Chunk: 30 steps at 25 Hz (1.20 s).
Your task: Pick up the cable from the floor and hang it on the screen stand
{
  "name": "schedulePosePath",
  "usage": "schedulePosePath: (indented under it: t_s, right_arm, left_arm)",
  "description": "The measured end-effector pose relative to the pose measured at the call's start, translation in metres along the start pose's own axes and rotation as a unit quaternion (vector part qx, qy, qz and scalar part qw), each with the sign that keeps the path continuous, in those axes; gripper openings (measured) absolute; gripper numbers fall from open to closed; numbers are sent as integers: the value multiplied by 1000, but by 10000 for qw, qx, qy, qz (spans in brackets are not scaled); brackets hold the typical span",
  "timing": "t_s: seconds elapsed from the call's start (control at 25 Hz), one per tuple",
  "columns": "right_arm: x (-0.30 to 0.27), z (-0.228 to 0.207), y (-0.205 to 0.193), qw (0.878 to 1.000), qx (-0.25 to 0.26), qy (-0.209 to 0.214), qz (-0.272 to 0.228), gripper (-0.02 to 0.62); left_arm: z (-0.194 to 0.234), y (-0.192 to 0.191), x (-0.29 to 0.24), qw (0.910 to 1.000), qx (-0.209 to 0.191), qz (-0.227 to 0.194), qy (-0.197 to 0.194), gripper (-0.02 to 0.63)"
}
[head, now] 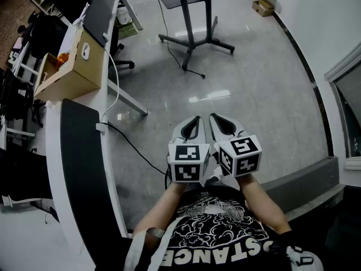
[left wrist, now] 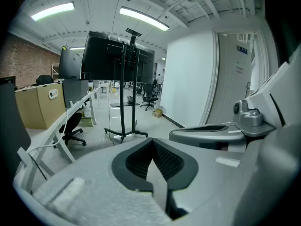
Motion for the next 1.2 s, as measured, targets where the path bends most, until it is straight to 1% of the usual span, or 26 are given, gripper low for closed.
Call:
schedulePosePath:
  t_s: [0.16,0.36,0.56,0.76,0.92,1.08,1.2]
  right_arm:
    - [5,-13,-1,10000,31,9,23,3]
    - [8,-31,-4,9998,104,-148,-8,3]
    - [5,-46,-7,9998,66,-177,32,3]
    - [-13,-65,-6,9997,8,-176,160,3]
    - [-45,-82,-1,9993,-44,-217,290,3]
    - [-91,-97,13,9989,30,-209,413,3]
    - [-131,-107,24,9985,57,-210,508,3]
  left_arm:
    - [-14,0,-8,10000,-18,10,21,-10]
    - [-25,-1,-21,9999,-32,46,90,-9]
    - [-28,-1,-36,9999,-1,108,114,-9]
    - [-25,8,-63,9999,13,150,61,-11]
    - [-9,19,-95,9997,97,209,-10,-11]
    - [19,39,-133,9994,230,267,-42,-11]
    - [45,53,-164,9991,243,343,-53,-11]
Point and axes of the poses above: the fingertips, and each gripper's own axes: x backward along the fingers, z to its left, y out of its top, the point moved 9 cm from there along x, backward along the fingers, and after that the axes turned 9 degrees about x, right-handed, at the moved point
